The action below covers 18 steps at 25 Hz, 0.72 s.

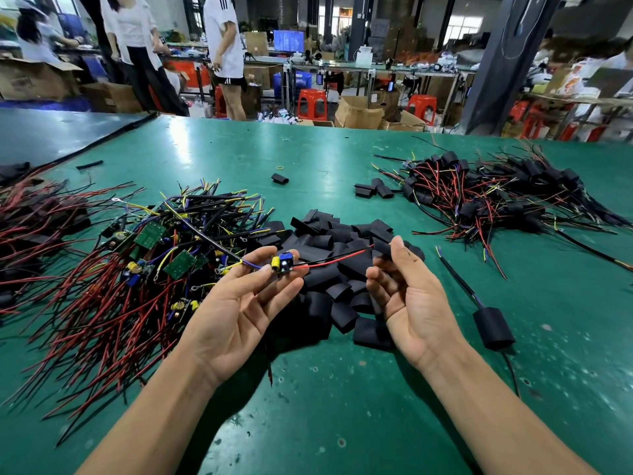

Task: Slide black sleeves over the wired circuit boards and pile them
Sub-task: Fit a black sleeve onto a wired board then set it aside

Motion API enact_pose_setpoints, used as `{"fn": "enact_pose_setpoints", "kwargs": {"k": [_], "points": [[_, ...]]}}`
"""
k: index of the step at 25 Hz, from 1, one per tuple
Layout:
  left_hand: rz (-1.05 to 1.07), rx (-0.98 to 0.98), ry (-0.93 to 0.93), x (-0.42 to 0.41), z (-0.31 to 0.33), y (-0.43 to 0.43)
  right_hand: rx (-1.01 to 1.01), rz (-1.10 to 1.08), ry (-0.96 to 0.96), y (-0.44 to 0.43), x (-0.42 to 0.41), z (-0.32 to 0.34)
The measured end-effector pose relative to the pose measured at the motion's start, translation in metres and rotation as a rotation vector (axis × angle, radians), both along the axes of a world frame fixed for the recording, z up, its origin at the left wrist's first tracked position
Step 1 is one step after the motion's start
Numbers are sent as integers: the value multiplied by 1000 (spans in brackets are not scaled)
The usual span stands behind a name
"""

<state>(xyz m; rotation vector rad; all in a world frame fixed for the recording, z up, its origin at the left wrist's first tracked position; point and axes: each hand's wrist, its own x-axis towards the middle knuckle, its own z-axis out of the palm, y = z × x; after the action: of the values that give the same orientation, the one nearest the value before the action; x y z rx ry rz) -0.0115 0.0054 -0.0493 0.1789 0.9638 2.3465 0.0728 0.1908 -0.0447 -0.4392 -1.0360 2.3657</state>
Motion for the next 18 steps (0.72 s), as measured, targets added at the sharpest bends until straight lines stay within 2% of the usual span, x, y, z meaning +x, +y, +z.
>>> {"fn": "enact_pose_setpoints", "kwargs": {"k": [3, 9, 15, 18], "points": [[2, -1, 0, -1, 0, 0, 3, 21, -6, 2, 0, -2], [39, -22, 17, 2, -1, 5, 158, 147, -42, -4, 1, -4], [32, -45, 43, 7, -3, 12, -158, 208, 73, 0, 1, 4], [62, -145, 109, 12, -5, 16, -34, 225, 52, -4, 1, 3]]}}
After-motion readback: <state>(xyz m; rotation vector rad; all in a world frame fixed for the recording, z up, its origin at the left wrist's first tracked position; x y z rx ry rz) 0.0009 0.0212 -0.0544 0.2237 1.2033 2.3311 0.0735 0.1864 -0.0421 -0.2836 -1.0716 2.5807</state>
